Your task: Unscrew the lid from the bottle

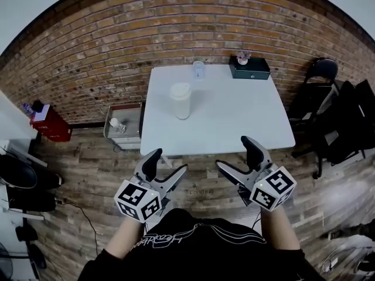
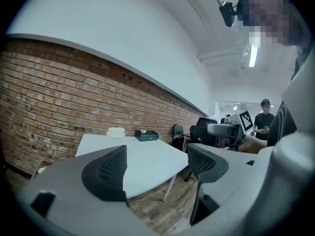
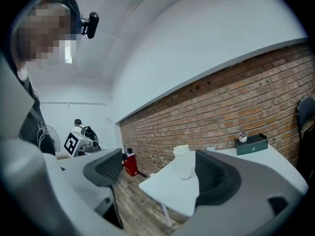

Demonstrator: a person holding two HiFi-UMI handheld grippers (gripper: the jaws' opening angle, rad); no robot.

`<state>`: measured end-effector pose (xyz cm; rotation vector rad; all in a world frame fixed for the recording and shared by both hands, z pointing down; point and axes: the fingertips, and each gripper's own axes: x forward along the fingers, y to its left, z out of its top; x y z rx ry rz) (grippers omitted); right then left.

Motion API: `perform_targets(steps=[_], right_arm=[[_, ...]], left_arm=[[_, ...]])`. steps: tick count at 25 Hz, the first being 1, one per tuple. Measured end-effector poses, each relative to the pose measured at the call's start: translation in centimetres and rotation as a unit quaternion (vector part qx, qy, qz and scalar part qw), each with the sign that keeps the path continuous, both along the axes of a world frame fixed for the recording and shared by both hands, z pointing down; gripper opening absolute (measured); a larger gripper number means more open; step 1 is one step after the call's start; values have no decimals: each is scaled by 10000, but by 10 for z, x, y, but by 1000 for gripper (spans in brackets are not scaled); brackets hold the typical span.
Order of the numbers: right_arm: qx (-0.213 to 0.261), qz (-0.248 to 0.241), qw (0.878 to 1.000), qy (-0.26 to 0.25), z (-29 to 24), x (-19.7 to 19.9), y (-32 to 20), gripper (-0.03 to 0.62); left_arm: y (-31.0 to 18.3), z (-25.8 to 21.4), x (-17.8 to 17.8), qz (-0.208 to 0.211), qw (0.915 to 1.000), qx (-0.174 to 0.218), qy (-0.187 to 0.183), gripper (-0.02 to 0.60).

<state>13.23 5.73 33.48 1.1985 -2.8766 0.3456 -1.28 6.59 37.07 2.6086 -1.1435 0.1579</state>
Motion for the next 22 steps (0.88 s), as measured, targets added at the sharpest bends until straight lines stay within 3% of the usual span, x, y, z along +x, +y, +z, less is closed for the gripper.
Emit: perform_targets(steps=[5,15,22], right_arm=[[-80,-174,9998,45,5,-19,-25,443],[-338,-72,9993,119,16,-31,-121,443],[-431,-84,9987,270,14,-50,-172,443]], left_arm=[[-31,13,-6,-34,9998,-189,48,380],[-140,67,-15,63,9978,-353,-550,380],[-213,97,-13,287,9955,-541,-717,382]])
